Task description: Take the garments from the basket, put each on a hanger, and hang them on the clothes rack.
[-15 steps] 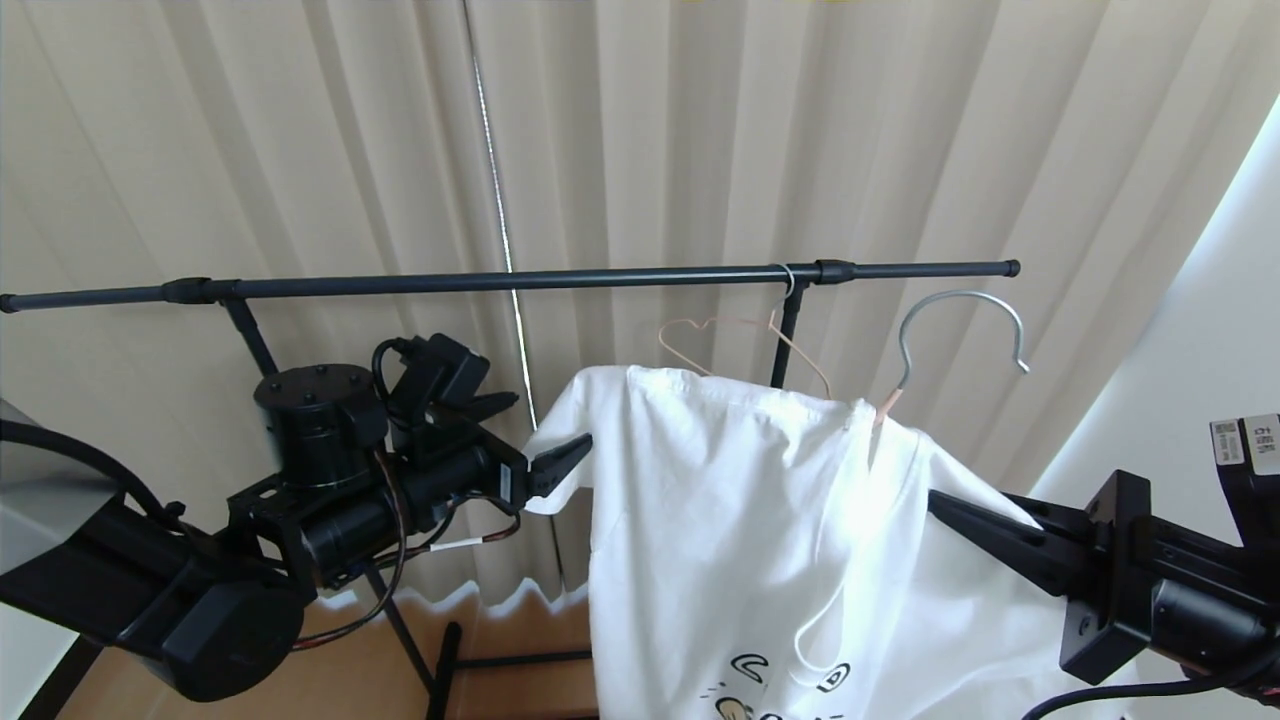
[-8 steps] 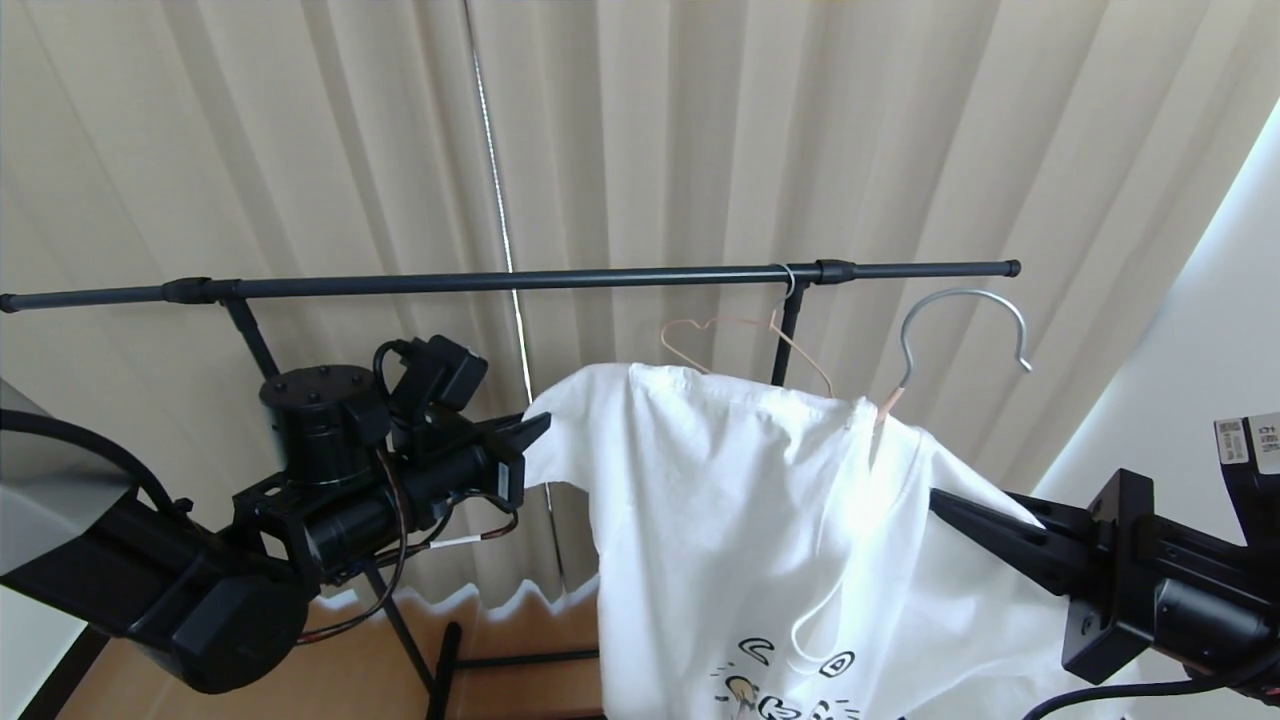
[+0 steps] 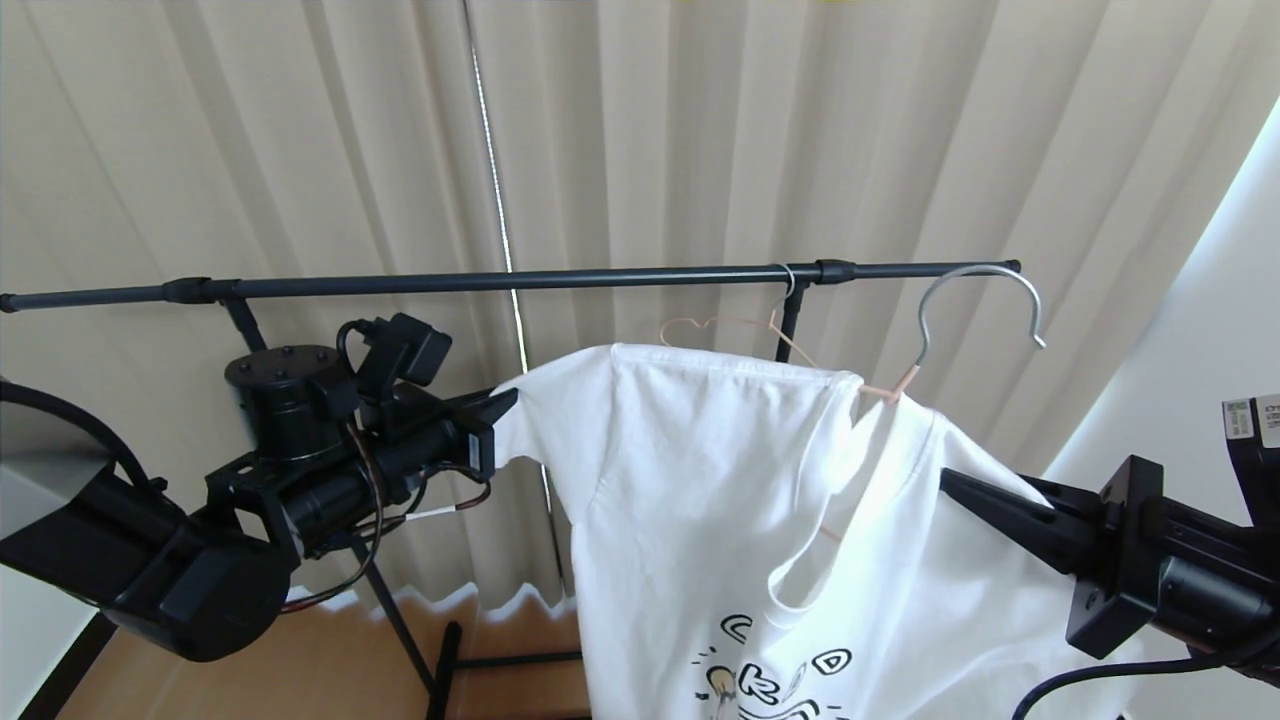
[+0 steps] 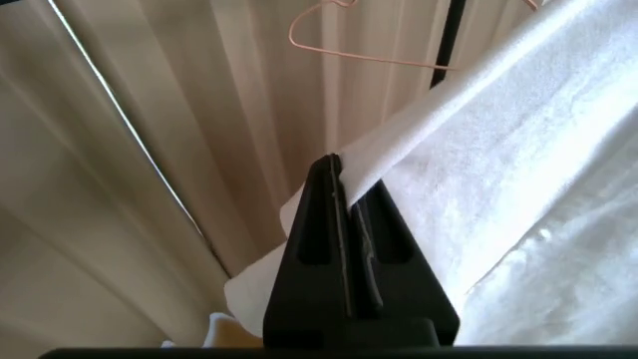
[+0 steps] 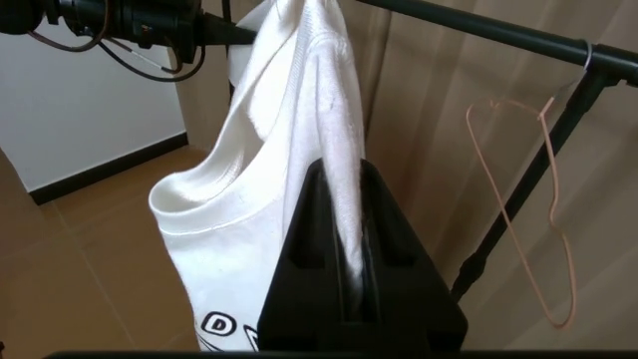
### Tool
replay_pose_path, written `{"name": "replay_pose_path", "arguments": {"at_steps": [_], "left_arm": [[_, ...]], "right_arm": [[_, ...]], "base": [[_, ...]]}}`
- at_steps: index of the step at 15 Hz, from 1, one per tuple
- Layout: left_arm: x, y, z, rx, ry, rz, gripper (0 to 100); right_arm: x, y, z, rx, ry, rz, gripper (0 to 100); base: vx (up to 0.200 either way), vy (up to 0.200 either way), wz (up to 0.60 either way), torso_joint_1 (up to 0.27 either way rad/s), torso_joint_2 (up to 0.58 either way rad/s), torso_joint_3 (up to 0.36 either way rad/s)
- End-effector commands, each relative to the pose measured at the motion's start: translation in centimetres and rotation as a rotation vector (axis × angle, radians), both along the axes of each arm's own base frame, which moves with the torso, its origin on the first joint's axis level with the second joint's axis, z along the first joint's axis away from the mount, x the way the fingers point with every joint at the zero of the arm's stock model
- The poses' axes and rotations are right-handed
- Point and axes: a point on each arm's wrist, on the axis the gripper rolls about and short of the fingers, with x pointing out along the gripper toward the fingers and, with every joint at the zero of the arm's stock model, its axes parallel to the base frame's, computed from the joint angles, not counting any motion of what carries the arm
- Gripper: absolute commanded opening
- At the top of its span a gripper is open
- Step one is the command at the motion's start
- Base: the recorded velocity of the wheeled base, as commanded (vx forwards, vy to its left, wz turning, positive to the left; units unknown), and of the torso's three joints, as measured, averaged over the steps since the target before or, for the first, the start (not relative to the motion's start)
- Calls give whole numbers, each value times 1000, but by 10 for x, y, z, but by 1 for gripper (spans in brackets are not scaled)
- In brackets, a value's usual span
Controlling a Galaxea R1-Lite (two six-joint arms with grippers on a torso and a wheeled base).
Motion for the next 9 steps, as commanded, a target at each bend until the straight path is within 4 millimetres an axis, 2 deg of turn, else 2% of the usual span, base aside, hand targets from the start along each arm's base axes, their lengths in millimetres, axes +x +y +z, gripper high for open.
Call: {"name": "replay_pose_path", "arguments": {"at_steps": [1, 9], "left_arm": [[3, 7, 2, -1, -8, 22, 0], [13, 20, 1, -2, -11, 66, 0]], "right_arm": [[1, -1, 0, -1, 1, -7, 0], [3, -6, 4, 14, -10, -35, 0]], "base": [[0, 0, 0, 0, 0, 0], [0, 0, 0, 0, 0, 0]]}}
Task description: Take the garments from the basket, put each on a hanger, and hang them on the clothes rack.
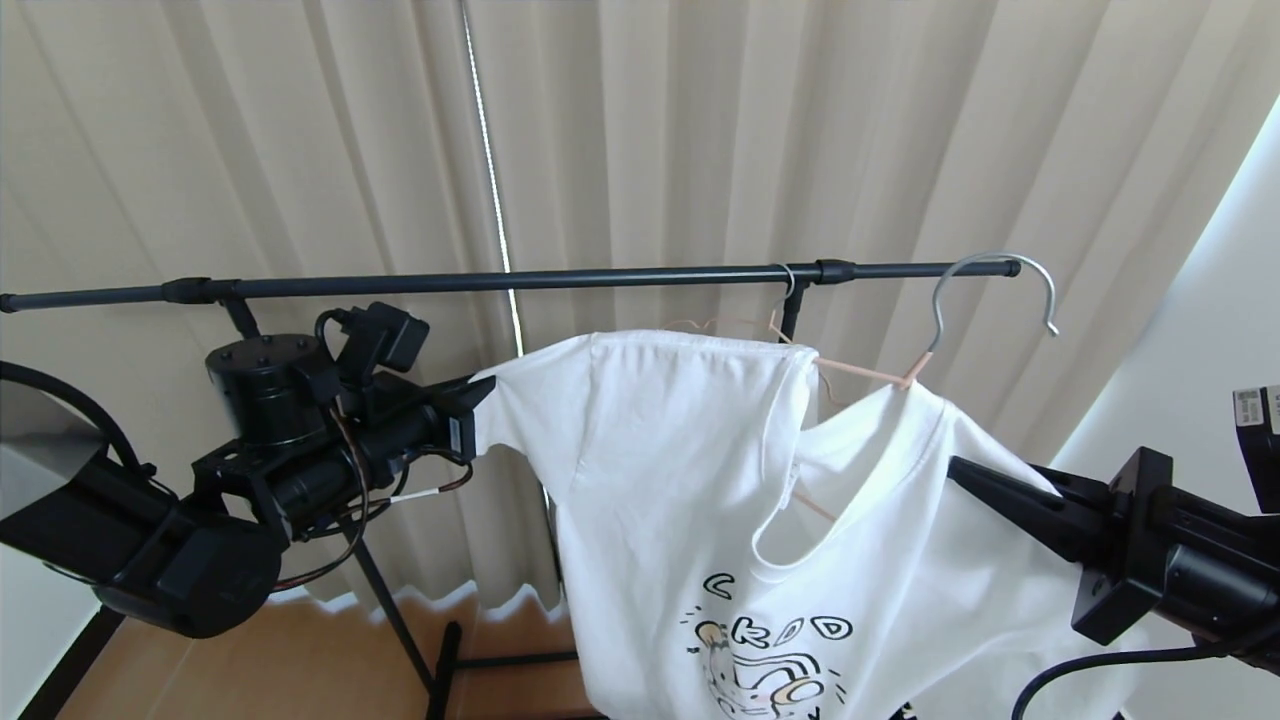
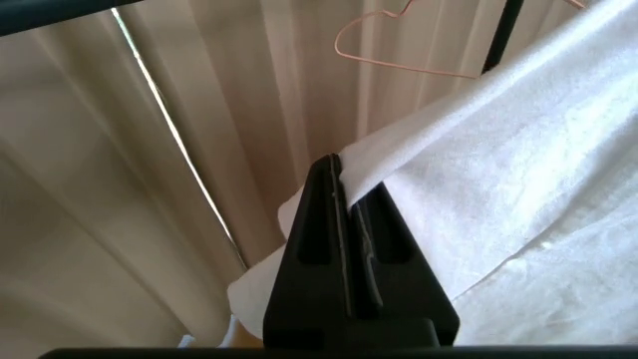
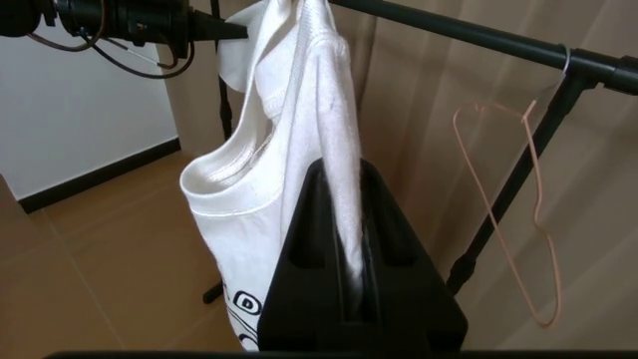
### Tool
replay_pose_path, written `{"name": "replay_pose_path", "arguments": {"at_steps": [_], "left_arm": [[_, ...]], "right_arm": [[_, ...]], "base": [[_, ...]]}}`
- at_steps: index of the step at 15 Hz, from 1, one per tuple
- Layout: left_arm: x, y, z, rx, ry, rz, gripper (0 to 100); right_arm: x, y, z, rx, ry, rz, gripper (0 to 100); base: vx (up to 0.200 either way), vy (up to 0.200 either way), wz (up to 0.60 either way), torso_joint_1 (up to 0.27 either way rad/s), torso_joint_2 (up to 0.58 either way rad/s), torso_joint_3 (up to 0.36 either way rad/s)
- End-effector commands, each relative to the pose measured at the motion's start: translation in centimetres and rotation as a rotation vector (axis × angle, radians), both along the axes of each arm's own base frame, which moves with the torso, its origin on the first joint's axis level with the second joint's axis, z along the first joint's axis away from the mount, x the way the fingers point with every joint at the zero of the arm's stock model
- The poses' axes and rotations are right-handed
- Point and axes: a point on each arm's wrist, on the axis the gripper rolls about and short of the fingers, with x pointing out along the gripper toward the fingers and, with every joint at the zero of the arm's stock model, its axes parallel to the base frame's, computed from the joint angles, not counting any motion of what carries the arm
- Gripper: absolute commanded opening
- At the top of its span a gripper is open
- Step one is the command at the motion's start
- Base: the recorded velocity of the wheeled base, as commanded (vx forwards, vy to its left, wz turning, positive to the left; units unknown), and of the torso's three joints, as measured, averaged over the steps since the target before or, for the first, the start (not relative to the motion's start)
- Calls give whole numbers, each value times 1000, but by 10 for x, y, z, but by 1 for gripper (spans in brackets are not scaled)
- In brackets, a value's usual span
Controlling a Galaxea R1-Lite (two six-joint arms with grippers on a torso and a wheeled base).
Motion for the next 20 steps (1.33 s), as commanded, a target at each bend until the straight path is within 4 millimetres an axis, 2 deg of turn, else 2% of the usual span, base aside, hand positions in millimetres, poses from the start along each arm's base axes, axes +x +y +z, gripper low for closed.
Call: {"name": "replay_pose_path", "arguments": {"at_steps": [1, 9, 20], "left_arm": [[3, 4, 0, -1, -2, 12, 0], [5, 9, 1, -1, -5, 27, 0], [8, 8, -9, 16, 18, 24, 0]], "right_arm": [[1, -2, 2, 3, -7, -10, 0], [1, -5, 5, 17, -15, -28, 0], [1, -6, 6, 29, -10, -32, 0]], "base": [[0, 0, 0, 0, 0, 0], [0, 0, 0, 0, 0, 0], [0, 0, 0, 0, 0, 0]]}}
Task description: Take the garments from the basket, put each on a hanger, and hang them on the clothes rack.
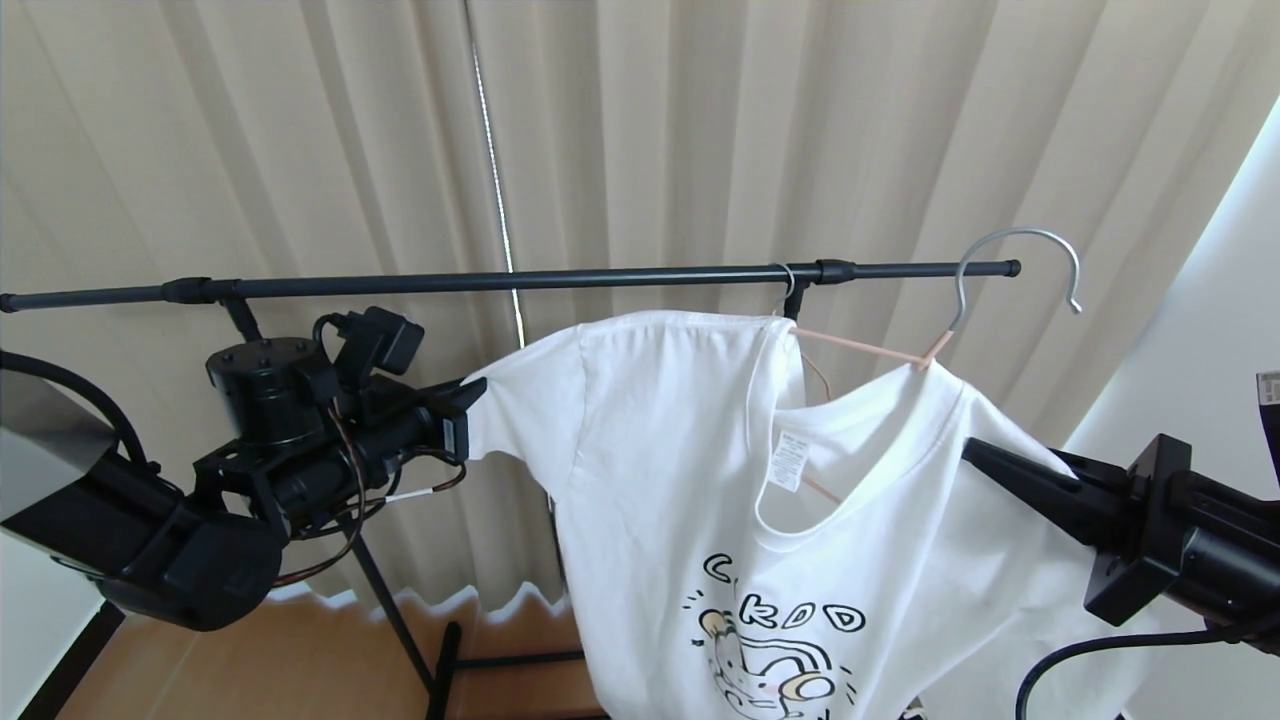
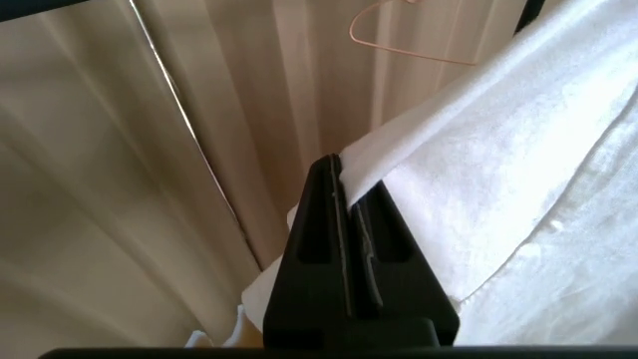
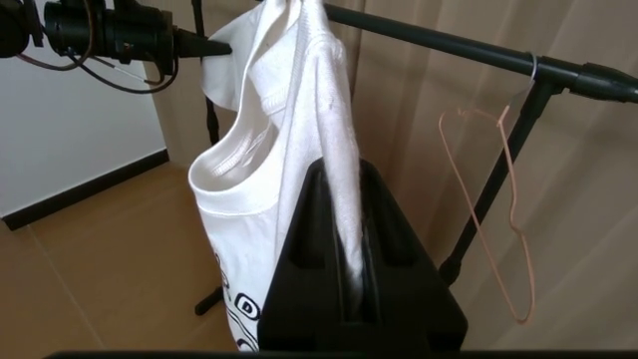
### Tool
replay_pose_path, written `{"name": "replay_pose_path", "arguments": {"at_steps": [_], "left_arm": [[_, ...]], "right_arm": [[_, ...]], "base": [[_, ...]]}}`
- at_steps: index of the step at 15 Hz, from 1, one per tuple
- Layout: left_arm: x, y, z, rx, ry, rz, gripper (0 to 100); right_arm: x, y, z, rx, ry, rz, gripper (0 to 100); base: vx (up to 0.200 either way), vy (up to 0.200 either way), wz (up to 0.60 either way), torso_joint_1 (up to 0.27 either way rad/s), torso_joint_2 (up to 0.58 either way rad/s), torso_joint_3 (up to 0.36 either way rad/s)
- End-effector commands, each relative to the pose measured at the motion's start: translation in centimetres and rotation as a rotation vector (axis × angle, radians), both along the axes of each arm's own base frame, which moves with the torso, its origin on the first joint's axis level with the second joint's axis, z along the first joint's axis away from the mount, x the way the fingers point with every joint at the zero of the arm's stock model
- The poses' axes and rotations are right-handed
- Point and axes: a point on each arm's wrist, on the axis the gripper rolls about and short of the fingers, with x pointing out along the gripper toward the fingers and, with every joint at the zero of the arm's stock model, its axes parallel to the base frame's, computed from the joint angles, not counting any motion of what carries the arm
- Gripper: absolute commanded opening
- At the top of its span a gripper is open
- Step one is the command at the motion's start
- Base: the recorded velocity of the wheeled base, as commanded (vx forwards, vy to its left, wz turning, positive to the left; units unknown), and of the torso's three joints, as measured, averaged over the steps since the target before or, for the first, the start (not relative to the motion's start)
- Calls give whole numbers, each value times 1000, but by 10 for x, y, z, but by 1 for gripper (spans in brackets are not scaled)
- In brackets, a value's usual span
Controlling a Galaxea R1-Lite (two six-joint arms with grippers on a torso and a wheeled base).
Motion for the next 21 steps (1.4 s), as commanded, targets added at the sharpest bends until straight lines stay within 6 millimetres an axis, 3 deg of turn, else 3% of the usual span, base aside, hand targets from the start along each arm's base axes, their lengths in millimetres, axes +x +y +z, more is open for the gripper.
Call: {"name": "replay_pose_path", "arguments": {"at_steps": [1, 8, 9, 14, 19, 21], "left_arm": [[1, 0, -4, 3, 10, 0, 0], [3, 0, -7, 10, 16, 1, 0], [3, 0, -7, 10, 15, 1, 100], [-8, 0, -4, -7, 22, -80, 100], [-40, 5, 30, -47, -43, -175, 100], [-59, 6, 60, -76, -23, -288, 100]], "right_arm": [[0, 0, 1, 2, -3, 1, 0], [0, 0, 2, 4, -7, 1, 0], [0, 0, 2, 4, -7, 1, 0], [0, 0, -4, -5, 27, 16, 0], [1, 2, -14, -16, 72, 85, 0], [1, 3, -21, -22, 104, 148, 0]], "base": [[0, 0, 0, 0, 0, 0], [0, 0, 0, 0, 0, 0], [0, 0, 0, 0, 0, 0], [0, 0, 0, 0, 0, 0], [0, 0, 0, 0, 0, 0], [0, 0, 0, 0, 0, 0]]}}
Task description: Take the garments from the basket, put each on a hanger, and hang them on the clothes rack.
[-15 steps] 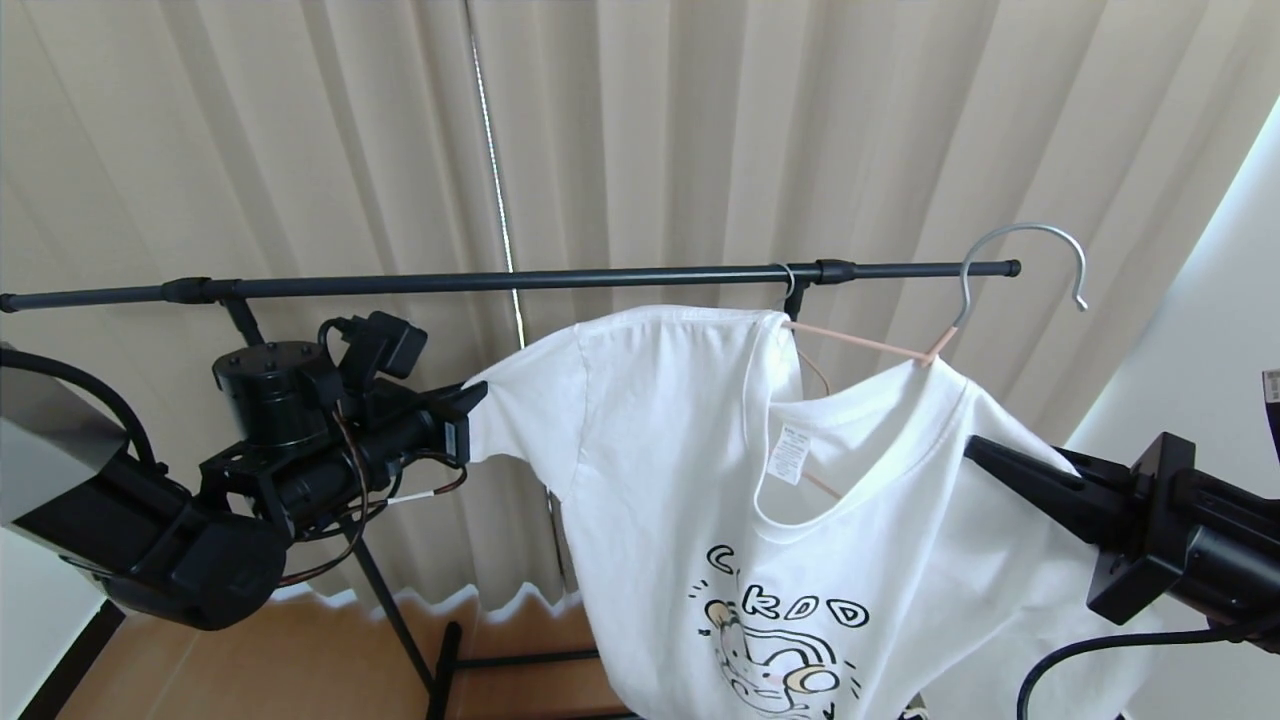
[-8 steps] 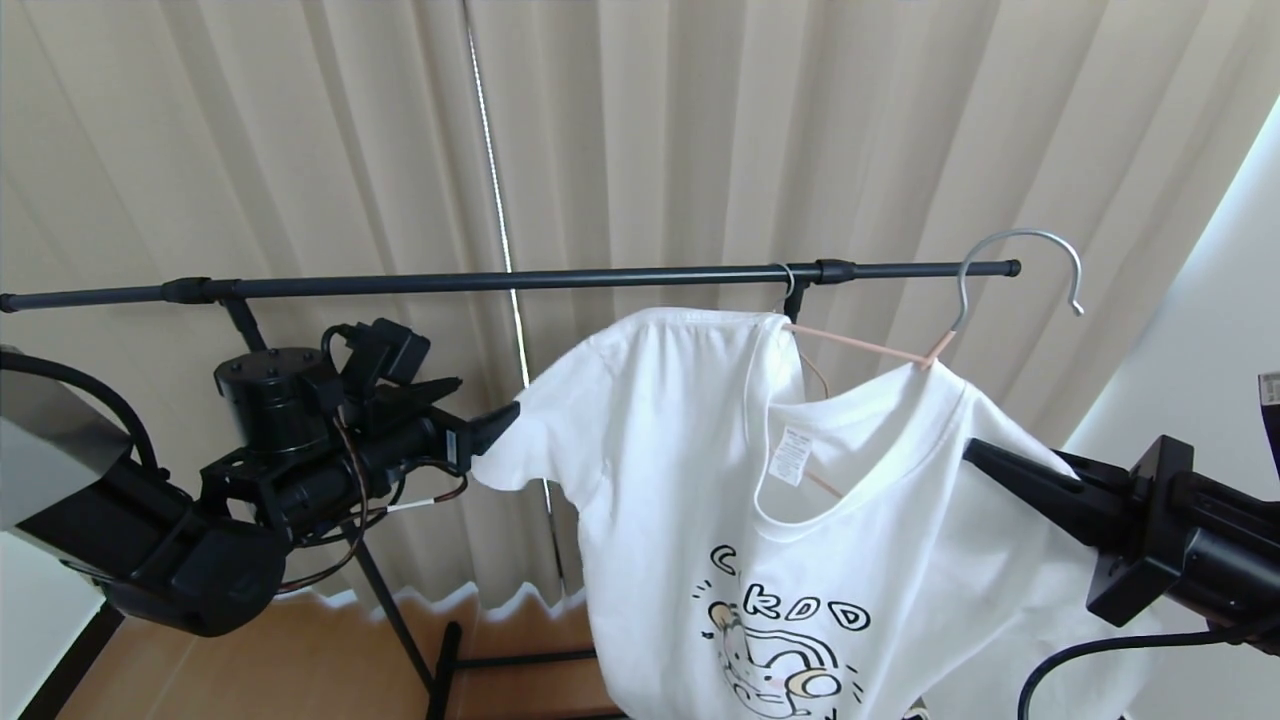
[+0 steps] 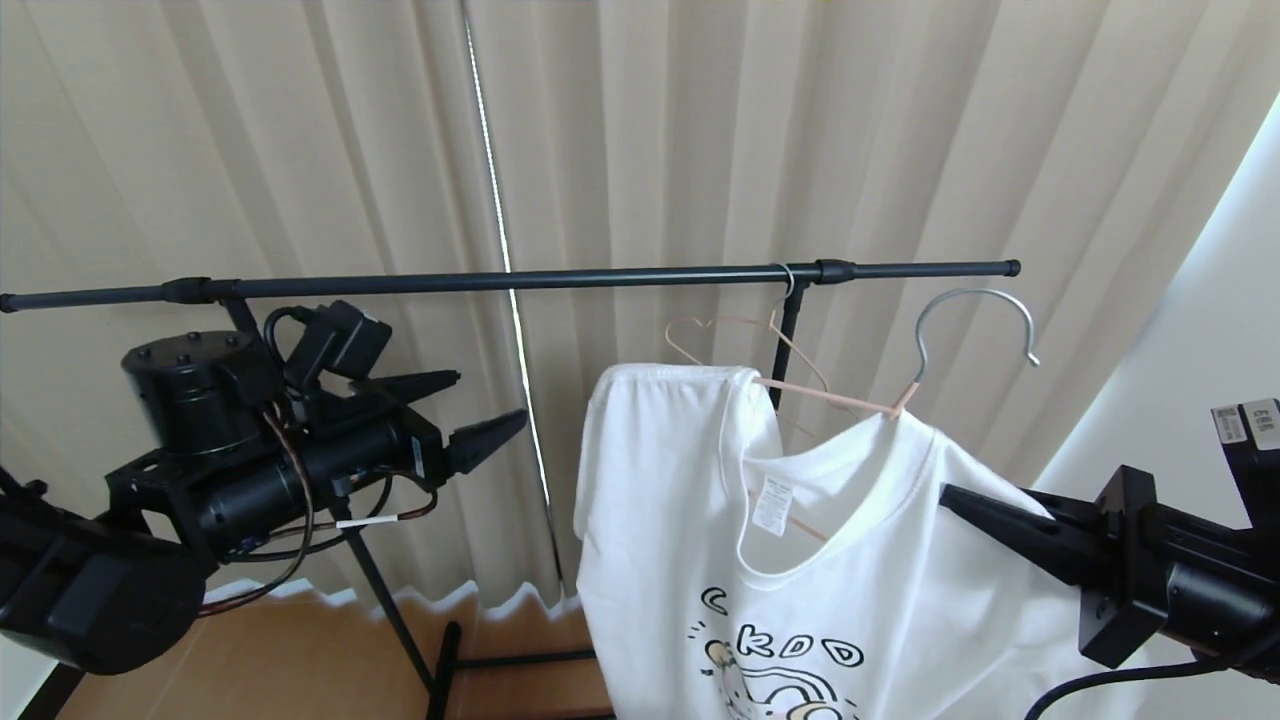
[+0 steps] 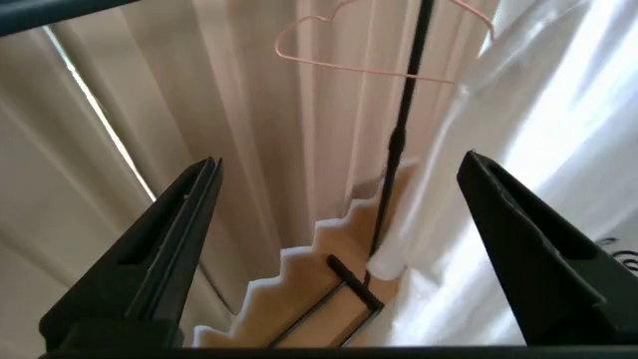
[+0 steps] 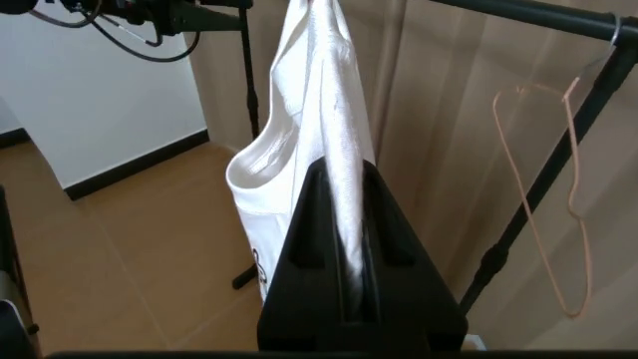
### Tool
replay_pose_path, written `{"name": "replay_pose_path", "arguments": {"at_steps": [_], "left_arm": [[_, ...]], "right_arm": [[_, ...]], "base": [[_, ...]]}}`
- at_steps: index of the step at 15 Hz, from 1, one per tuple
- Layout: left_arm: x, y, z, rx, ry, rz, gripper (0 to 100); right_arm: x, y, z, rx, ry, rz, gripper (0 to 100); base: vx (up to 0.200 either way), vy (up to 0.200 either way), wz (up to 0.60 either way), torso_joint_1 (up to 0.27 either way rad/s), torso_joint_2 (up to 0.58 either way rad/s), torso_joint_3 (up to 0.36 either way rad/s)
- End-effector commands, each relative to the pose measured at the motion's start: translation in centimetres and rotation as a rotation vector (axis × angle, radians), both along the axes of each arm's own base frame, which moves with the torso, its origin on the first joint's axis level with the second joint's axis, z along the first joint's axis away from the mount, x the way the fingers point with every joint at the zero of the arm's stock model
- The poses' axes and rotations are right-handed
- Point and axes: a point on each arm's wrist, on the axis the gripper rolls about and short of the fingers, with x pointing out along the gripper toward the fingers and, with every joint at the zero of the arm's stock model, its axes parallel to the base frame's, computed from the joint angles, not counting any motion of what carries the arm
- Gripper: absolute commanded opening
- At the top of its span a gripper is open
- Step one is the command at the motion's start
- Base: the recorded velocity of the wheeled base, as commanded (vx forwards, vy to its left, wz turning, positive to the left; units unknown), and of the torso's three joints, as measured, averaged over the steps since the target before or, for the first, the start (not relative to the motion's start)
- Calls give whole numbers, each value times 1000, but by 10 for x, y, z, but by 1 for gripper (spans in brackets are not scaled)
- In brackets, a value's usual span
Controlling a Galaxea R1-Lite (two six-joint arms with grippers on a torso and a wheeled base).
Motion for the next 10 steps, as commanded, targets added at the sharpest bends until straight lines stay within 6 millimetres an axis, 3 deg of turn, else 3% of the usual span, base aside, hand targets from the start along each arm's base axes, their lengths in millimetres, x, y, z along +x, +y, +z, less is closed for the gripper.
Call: {"name": "replay_pose_path", "arguments": {"at_steps": [1, 6, 10], "left_arm": [[-19, 0, 47, -22, -47, -60, 100], [-39, -24, 95, 7, 0, -169, 100], [-46, -39, 99, 151, 23, -362, 100]], "right_arm": [[1, 1, -7, -8, 36, 35, 0], [0, 2, -16, -14, 78, 109, 0], [-3, 2, -17, -15, 80, 127, 0]], "base": [[0, 0, 0, 0, 0, 0], [0, 0, 0, 0, 0, 0], [0, 0, 0, 0, 0, 0]]}}
